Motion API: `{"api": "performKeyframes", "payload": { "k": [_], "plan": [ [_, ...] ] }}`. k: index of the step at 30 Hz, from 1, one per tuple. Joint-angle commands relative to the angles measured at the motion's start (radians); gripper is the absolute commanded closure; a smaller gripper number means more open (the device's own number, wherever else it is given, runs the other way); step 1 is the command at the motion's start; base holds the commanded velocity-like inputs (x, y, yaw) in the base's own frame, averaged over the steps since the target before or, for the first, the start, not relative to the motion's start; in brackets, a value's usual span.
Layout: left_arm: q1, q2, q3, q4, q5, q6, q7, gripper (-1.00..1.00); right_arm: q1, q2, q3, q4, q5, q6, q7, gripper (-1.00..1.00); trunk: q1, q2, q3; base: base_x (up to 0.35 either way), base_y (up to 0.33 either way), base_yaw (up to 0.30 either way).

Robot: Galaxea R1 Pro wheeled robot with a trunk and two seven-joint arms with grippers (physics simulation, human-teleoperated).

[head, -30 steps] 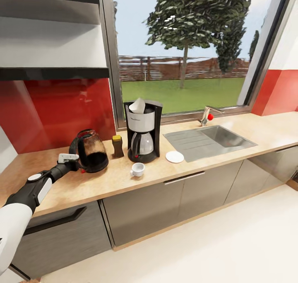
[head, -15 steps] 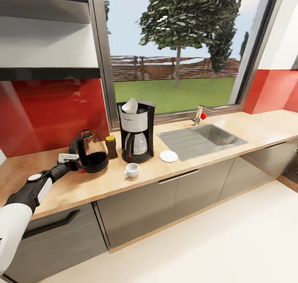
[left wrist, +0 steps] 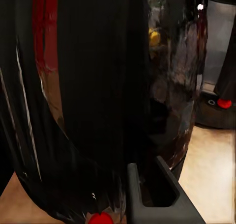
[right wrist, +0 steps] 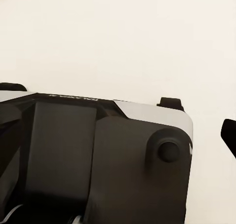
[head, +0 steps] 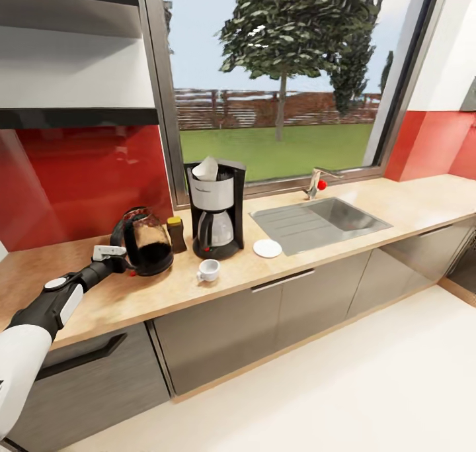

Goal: Set up a coffee station on the kitchen countertop: keep the coffee maker on the countertop, move the bottle of coffee from the kitchen shelf to the counter next to the coffee maker, place a paper coffee filter on top of the coffee maker, put the saucer next to the coffee maker with the coffee cup on the saucer, and place the electric kettle next to the coffee maker.

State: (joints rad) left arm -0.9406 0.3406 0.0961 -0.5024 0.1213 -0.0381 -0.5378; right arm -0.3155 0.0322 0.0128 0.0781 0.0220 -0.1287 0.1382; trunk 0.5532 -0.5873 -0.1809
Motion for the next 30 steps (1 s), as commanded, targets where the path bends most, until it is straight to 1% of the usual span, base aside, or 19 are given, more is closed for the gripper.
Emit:
{"api": "performKeyframes", "payload": {
  "k": [1, 3, 9, 15, 22, 26, 30],
  "plan": [
    [-0.001, 0.0, 0.004, 0.001, 0.009, 0.0, -0.007, 1.0, -0.002, 0.0, 0.001, 0.005, 0.002, -0.008, 0.001, -1.0, 0.0, -0.002, -0.002, -0.008, 0.0, -0.198],
    [-0.001, 0.0, 0.002, 0.001, 0.009, 0.0, -0.007, 1.0, -0.002, 0.0, 0.001, 0.005, 0.002, -0.008, 0.001, -1.0, 0.0, -0.002, -0.002, -0.003, 0.0, -0.173],
    [-0.001, 0.0, 0.002, 0.001, 0.009, 0.0, -0.007, 1.0, -0.002, 0.0, 0.001, 0.005, 0.002, -0.008, 0.001, -1.0, 0.0, -0.002, -0.002, 0.0, 0.0, -0.028],
    [-0.001, 0.0, 0.002, 0.001, 0.009, 0.0, -0.007, 1.0, -0.002, 0.0, 0.001, 0.005, 0.001, -0.008, 0.001, -1.0, 0.0, -0.002, -0.002, 0.0, 0.0, -0.226],
    [-0.001, 0.0, 0.002, 0.001, 0.009, 0.0, -0.007, 1.0, -0.002, 0.0, 0.003, 0.005, 0.001, -0.008, 0.001, -1.0, 0.0, -0.002, -0.002, 0.0, 0.0, -0.039],
    [-0.001, -0.001, 0.002, 0.001, 0.008, 0.0, -0.007, 1.0, -0.002, 0.0, 0.002, 0.005, 0.001, -0.008, 0.001, -1.0, 0.0, -0.002, -0.002, 0.0, 0.0, -0.206],
    [-0.001, -0.001, 0.002, 0.001, 0.008, 0.0, -0.007, 1.0, -0.002, 0.0, 0.002, 0.005, 0.001, -0.008, 0.001, -1.0, 0.0, -0.002, -0.002, 0.0, 0.0, -0.049]
  ]
}}
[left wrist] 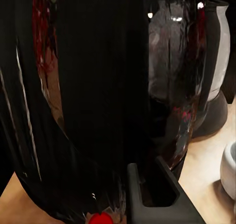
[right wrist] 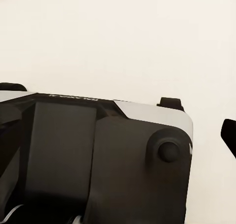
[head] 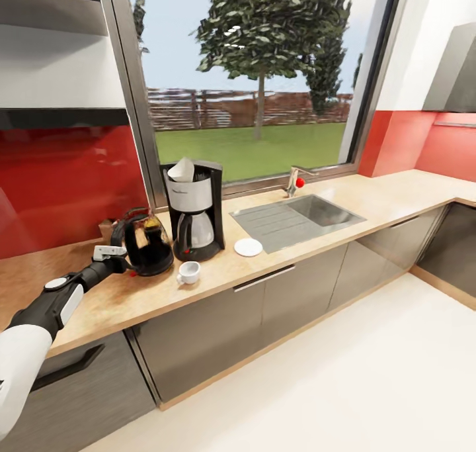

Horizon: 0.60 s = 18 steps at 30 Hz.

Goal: Set up a coffee station on the kitchen countertop: keep the coffee maker on the countertop, move the bottle of coffee from the kitchen shelf to the counter next to the coffee maker, place a paper coffee filter on top of the coffee maker, put the saucer next to the coffee maker with the coffee cup on the saucer, and place the electric kettle next to the coffee maker.

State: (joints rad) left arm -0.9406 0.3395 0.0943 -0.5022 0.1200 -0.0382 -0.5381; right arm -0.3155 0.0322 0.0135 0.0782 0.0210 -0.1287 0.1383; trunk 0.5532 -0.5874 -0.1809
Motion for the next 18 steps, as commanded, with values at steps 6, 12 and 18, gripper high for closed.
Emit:
{"api": "performKeyframes", "payload": {
  "k": [6, 12, 18],
  "plan": [
    [-0.001, 0.0, 0.004, 0.001, 0.009, 0.0, -0.006, 1.0, -0.002, 0.0, 0.0, 0.005, 0.002, -0.008, 0.001, -1.0, 0.0, -0.002, -0.002, 0.0, 0.0, -0.003],
    [-0.001, -0.001, 0.004, 0.001, 0.009, 0.001, -0.006, 1.0, -0.002, 0.0, 0.0, 0.005, 0.002, -0.008, 0.001, -1.0, 0.0, -0.002, -0.002, 0.0, 0.0, 0.0],
    [-0.001, -0.001, 0.004, 0.001, 0.009, 0.0, -0.006, 1.0, -0.002, 0.0, 0.0, 0.005, 0.002, -0.008, 0.001, -1.0, 0.0, -0.002, -0.002, -0.076, 0.0, 0.0]
  ]
}}
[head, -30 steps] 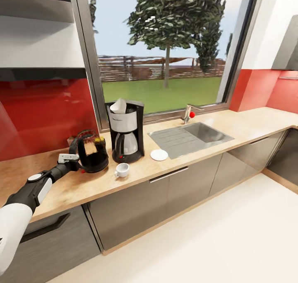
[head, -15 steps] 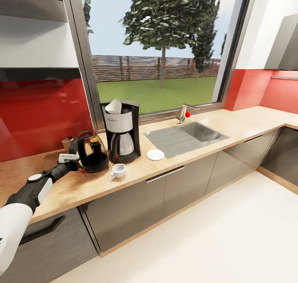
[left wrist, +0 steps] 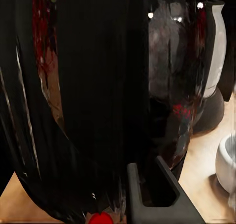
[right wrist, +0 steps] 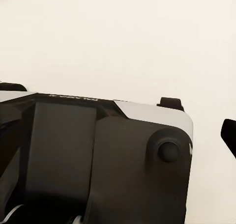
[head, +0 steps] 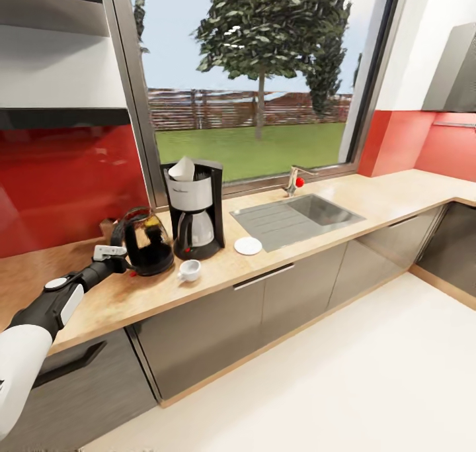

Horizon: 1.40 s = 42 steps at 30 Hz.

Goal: Set up a coffee station on the kitchen countertop: keep the coffee maker on the countertop, move the bottle of coffee from the kitchen shelf to the counter next to the coffee maker, place a paper coffee filter on top of the coffee maker, put the saucer next to the coffee maker with the coffee cup on the saucer, and place the electric kettle next to the coffee maker.

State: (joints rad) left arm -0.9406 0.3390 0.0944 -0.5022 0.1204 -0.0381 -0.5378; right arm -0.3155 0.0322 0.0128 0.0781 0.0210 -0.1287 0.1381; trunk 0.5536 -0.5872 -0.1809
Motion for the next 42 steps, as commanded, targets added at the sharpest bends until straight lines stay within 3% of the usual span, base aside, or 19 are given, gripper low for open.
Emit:
{"api": "performKeyframes", "payload": {
  "k": [1, 13, 27, 28, 42],
  "plan": [
    [-0.001, 0.0, 0.004, 0.001, 0.009, 0.0, -0.007, 1.0, -0.002, 0.0, 0.001, 0.005, 0.002, -0.008, 0.001, -1.0, 0.0, -0.002, -0.002, -0.139, 0.0, 0.0],
    [-0.001, -0.001, 0.004, 0.001, -0.013, 0.0, -0.006, 1.0, -0.002, 0.0, 0.001, 0.005, 0.002, -0.008, 0.001, -1.0, 0.0, -0.002, -0.002, -0.015, 0.0, 0.0],
    [-0.001, -0.006, 0.002, 0.0, -0.015, 0.001, -0.005, 1.0, -0.002, 0.0, 0.001, 0.005, 0.002, -0.008, 0.001, -1.0, 0.0, -0.002, -0.002, 0.0, 0.0, 0.0],
    [-0.001, -0.006, 0.002, -0.001, -0.015, 0.001, -0.005, -1.0, -0.002, 0.0, 0.001, 0.005, 0.002, -0.008, 0.001, -1.0, 0.0, -0.002, -0.002, 0.0, 0.0, 0.0],
    [-0.001, -0.005, 0.002, -0.001, -0.015, 0.001, -0.005, -1.0, -0.002, 0.0, 0.001, 0.005, 0.002, -0.008, 0.001, -1.0, 0.0, -0.002, -0.002, 0.0, 0.0, 0.0]
  ]
}}
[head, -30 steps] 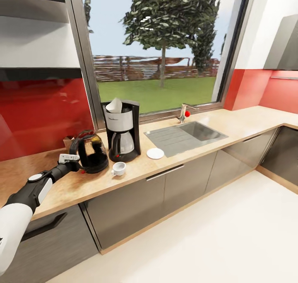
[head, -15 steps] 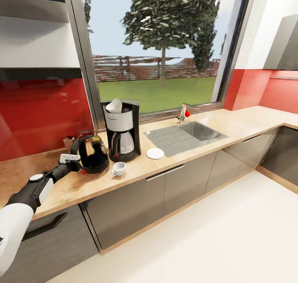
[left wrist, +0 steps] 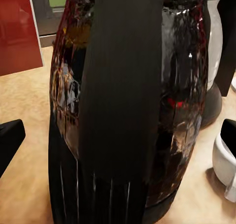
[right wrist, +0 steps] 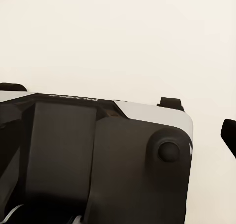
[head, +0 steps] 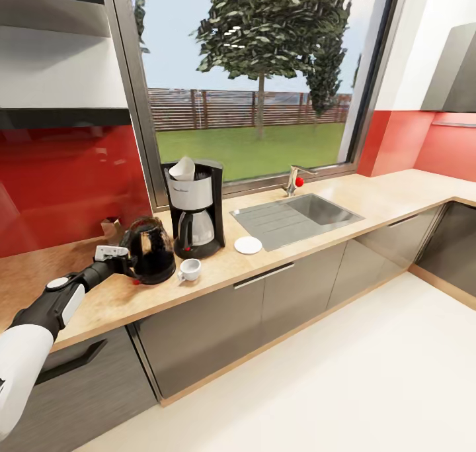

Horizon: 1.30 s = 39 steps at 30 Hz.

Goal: Set up a coffee station on the kitchen countertop: keep the coffee maker on the countertop, move the bottle of coffee from the kitchen shelf to the counter next to the coffee maker, place a paper coffee filter on top of the coffee maker, put the saucer next to the coffee maker with the coffee cup on the saucer, and place the electric kettle next to the coffee maker.

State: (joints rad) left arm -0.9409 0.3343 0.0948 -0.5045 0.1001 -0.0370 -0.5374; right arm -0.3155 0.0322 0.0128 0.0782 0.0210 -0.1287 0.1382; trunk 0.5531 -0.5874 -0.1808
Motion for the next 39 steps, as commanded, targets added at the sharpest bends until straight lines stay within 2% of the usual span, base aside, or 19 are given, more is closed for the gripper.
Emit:
{"api": "performKeyframes", "payload": {
  "k": [1, 9, 13, 22, 29, 39],
  "plan": [
    [-0.001, 0.0, 0.002, 0.001, 0.006, 0.0, -0.006, -1.0, -0.002, 0.0, 0.001, 0.005, 0.002, -0.008, 0.001, -1.0, 0.0, -0.002, -0.002, 0.0, 0.0, 0.0],
    [-0.001, 0.0, 0.003, 0.001, 0.006, 0.0, -0.006, -1.0, -0.002, 0.0, 0.001, 0.005, 0.002, -0.008, 0.001, -1.0, 0.0, -0.002, -0.002, 0.0, 0.0, 0.0],
    [0.022, 0.023, -0.014, 0.024, -0.018, 0.023, 0.004, -1.0, -0.002, 0.005, 0.003, 0.005, 0.001, -0.009, 0.005, -1.0, 0.0, -0.002, -0.002, 0.0, 0.0, 0.0],
    [0.073, 0.032, -0.011, 0.006, -0.027, 0.073, 0.001, -1.0, -0.003, 0.005, 0.004, 0.005, 0.0, -0.009, 0.004, -1.0, 0.0, -0.002, -0.002, -0.001, 0.003, 0.0],
    [0.083, 0.032, -0.01, -0.013, -0.026, 0.111, -0.001, -1.0, -0.003, 0.005, 0.004, 0.005, 0.0, -0.009, 0.003, -1.0, 0.0, -0.002, -0.002, -0.165, 0.205, 0.0],
    [0.083, 0.034, -0.007, -0.032, -0.025, 0.112, -0.003, -1.0, -0.003, 0.004, 0.004, 0.005, 0.0, -0.009, 0.003, -1.0, 0.0, -0.002, -0.002, -0.191, 0.262, 0.0]
  ]
}}
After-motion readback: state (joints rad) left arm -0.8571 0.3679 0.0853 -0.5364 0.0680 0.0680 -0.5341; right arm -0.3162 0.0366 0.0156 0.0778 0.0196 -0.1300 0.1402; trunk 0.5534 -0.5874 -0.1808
